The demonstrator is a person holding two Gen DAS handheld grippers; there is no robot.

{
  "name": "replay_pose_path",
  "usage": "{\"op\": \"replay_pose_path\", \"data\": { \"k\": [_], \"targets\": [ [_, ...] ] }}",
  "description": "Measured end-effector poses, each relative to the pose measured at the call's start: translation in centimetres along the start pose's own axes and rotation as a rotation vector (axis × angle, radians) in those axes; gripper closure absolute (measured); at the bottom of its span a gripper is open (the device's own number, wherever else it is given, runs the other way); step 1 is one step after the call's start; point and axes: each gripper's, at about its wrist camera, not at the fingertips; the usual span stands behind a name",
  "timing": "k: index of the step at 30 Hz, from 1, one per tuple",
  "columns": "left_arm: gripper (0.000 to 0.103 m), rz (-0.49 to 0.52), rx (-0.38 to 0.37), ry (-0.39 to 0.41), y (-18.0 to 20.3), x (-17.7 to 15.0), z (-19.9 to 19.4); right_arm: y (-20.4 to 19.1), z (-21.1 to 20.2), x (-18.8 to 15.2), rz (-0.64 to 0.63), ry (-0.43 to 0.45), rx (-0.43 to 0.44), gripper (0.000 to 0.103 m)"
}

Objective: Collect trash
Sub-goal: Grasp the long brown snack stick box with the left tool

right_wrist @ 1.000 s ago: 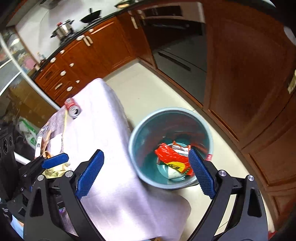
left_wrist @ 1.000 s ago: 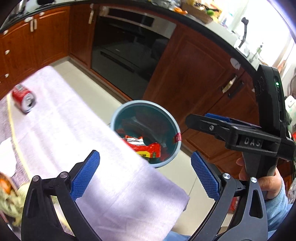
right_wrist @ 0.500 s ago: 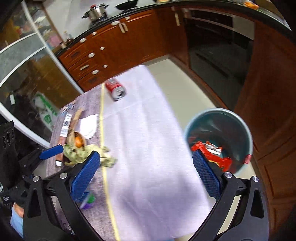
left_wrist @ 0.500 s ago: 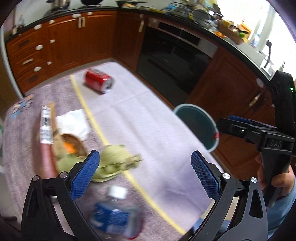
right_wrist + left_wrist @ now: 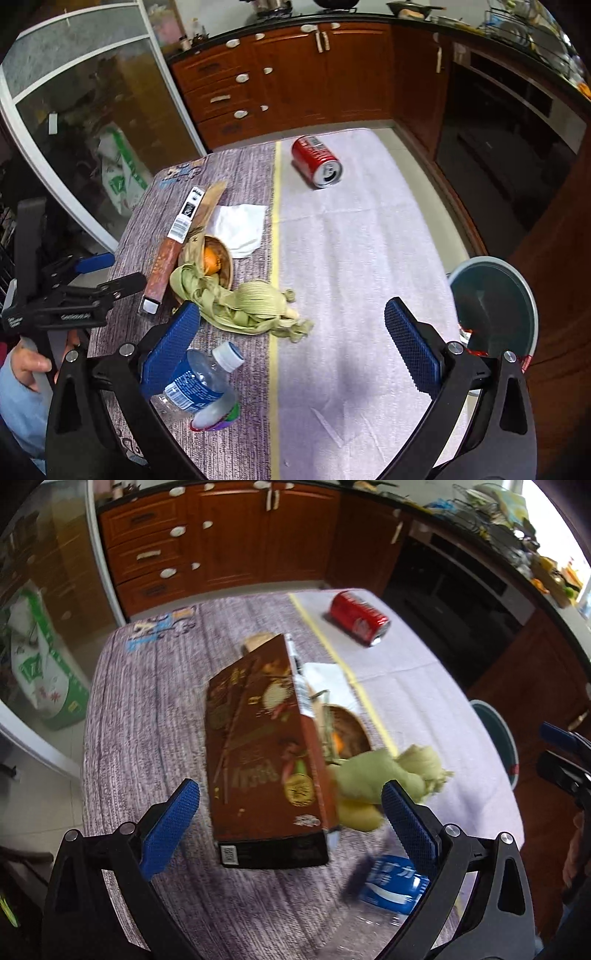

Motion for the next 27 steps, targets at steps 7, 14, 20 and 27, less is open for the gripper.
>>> {"op": "replay_pose_path", "data": {
  "k": [7, 14, 20, 27],
  "targets": [
    [0.004, -0.011, 0.051, -0.047, 0.3, 2.2, 2.6, -0.6, 1.6, 0.7, 0.005, -0.022, 0.030, 0.007],
    [0.004, 0.016, 0.125, -0.095, 0.8, 2.7, 5.0, -0.9, 4.5, 1.8, 0.006, -0.060, 0.058, 0.007],
    [0.004, 0.016, 0.151, -0.141, -0.2, 2.7, 6.6, -1.5, 7.0, 2.7, 0.011, -0.085, 0.095, 0.007],
    [0.006, 0.025, 0.115, -0.151, -1.3, 2.2, 6.5, -2.7, 8.8, 2.8, 0.004, -0.116, 0.119, 0.007]
  ]
}}
Point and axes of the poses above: each gripper's, at about its wrist camera, not at the fingertips, and z roughly the way its jaws point, y to its right, x to its top
